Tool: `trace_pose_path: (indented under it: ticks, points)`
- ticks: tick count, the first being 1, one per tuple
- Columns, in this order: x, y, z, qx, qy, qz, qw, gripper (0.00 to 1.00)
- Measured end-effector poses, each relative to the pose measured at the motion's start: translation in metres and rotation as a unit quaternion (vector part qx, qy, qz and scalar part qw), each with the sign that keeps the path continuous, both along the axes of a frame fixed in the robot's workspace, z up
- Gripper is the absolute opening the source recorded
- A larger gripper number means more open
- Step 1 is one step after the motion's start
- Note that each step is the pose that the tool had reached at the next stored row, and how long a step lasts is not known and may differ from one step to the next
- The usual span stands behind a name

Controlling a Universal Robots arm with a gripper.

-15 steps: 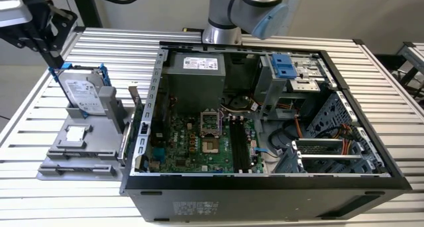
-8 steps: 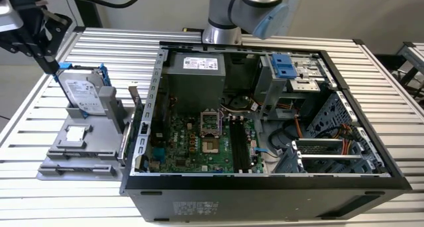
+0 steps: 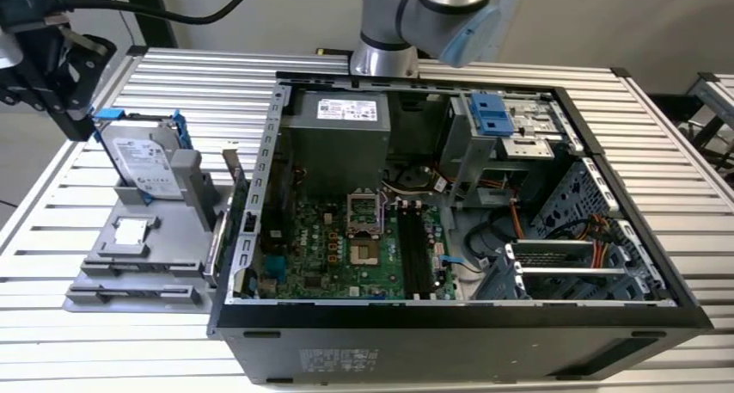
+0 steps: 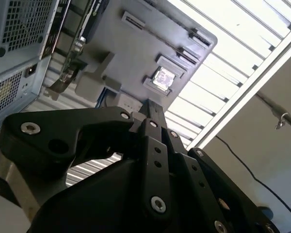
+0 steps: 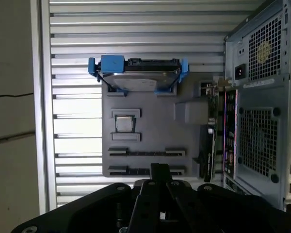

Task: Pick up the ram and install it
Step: 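Reach for the ram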

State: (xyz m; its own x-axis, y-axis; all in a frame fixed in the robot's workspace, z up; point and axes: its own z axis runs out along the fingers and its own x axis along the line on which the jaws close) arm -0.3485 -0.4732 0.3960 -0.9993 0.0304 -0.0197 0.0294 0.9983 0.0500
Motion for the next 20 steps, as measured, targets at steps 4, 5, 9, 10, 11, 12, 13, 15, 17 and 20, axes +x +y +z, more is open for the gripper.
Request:
trace_pose_path:
  ticks: [4, 5, 9, 10, 11, 12, 13, 15, 17, 20]
  points:
    - [0.0, -0.0103, 0.0, 0.0, 0.0, 0.0, 1.0, 0.0]
    - [0.0, -0.0129, -0.0001, 0.0, 0.0, 0.0, 1.0, 0.0]
    - [0.0, -0.0239, -0.0001, 0.0001, -0.0001, 0.0, 1.0, 0.0]
    - [0.0, -0.0266, -0.0001, 0.0, 0.0, 0.0, 1.0, 0.0]
    - [0.0, -0.0291, -0.0001, 0.0, 0.0, 0.0, 1.0, 0.0]
    - [0.0, -0.0315, -0.0001, 0.0, 0.0, 0.0, 1.0, 0.0]
    - [0.0, -0.0336, -0.0002, 0.0, 0.0, 0.0, 1.0, 0.0]
    - [0.0, -0.0384, -0.0002, 0.0001, 0.0, 0.0, 1.0, 0.0]
    - [0.0, -0.0426, -0.0002, 0.0, 0.0, 0.0, 1.0, 0.0]
    - [-0.0001, -0.0434, -0.0002, 0.0001, 0.0, 0.0, 1.0, 0.0]
